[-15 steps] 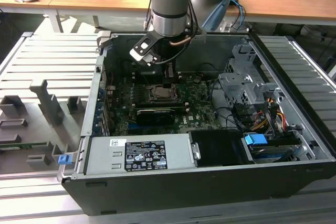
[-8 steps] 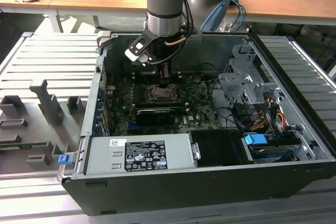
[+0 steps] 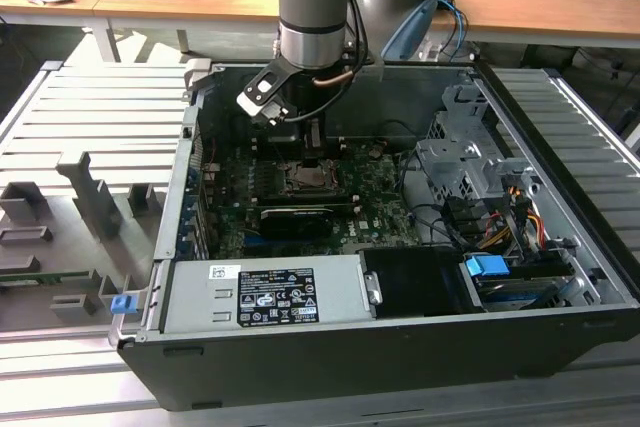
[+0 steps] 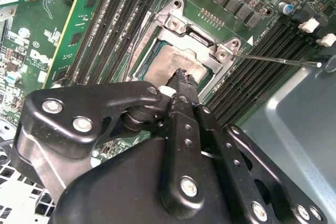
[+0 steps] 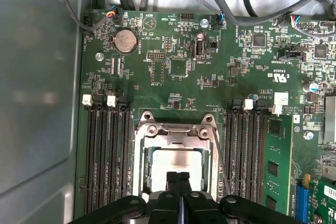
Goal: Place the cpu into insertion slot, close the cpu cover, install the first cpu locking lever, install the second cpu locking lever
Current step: 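Install the first cpu locking lever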
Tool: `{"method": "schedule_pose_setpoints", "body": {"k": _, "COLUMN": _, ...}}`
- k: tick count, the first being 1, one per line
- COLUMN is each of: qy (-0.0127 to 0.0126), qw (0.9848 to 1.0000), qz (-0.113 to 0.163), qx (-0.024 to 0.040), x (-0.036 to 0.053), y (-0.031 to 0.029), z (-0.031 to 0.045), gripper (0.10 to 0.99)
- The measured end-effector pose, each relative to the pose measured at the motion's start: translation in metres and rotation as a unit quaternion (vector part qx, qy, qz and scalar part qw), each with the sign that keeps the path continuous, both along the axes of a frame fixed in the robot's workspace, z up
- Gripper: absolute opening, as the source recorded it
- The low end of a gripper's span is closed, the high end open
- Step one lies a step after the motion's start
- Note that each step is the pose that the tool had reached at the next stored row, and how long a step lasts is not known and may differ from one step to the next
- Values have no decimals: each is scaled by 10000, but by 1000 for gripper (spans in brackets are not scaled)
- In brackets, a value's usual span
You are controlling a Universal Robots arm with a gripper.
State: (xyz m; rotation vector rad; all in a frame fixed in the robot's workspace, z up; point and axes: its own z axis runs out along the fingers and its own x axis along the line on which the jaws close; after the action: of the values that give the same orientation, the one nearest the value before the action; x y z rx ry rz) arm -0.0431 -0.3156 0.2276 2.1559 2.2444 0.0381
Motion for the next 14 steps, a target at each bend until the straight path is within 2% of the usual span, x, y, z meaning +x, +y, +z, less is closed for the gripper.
{"method": "schedule_pose_setpoints", "body": {"k": 14, "qy": 0, "qw": 10000, "qz": 0, "qx": 0, "x": 0, "y": -1, "z": 16, "gripper": 106}}
